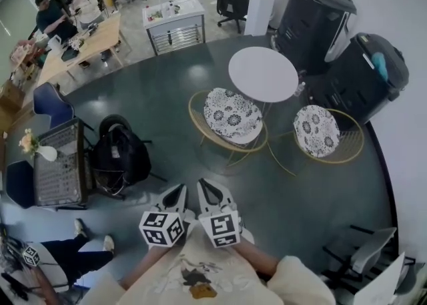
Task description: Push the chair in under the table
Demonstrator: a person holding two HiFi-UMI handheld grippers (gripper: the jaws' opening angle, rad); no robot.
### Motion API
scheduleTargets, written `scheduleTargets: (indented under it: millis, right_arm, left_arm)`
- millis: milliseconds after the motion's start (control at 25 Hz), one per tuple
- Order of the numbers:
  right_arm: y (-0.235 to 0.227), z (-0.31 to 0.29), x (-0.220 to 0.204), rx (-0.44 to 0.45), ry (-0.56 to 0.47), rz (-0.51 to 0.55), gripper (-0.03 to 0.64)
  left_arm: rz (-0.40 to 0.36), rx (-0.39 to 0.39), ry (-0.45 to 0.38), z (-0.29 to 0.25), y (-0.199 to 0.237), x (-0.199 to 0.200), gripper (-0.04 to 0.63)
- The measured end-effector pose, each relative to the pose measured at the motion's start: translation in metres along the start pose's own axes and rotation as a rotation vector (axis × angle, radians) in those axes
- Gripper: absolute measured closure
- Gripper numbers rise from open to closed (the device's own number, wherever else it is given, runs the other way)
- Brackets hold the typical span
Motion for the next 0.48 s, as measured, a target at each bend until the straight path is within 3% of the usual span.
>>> scheduleTargets:
  millis: [480]
  right_arm:
    - [-0.0032, -0.0081, -0.0095, 0.034, 0.013, -0.014, 0.601]
  left_arm:
    - [-0.002, 0.038, 0.01, -0.0039, 0.0084, -0.0052, 0.586]
Point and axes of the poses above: the fingertips, and each gripper's own axes: z backward along the fingers, y to its left, x out of its top, the point moved 3 cm from there along z, backward along the fingers, and after that the axes turned 13 degrees about -y, right-handed, at the moved point
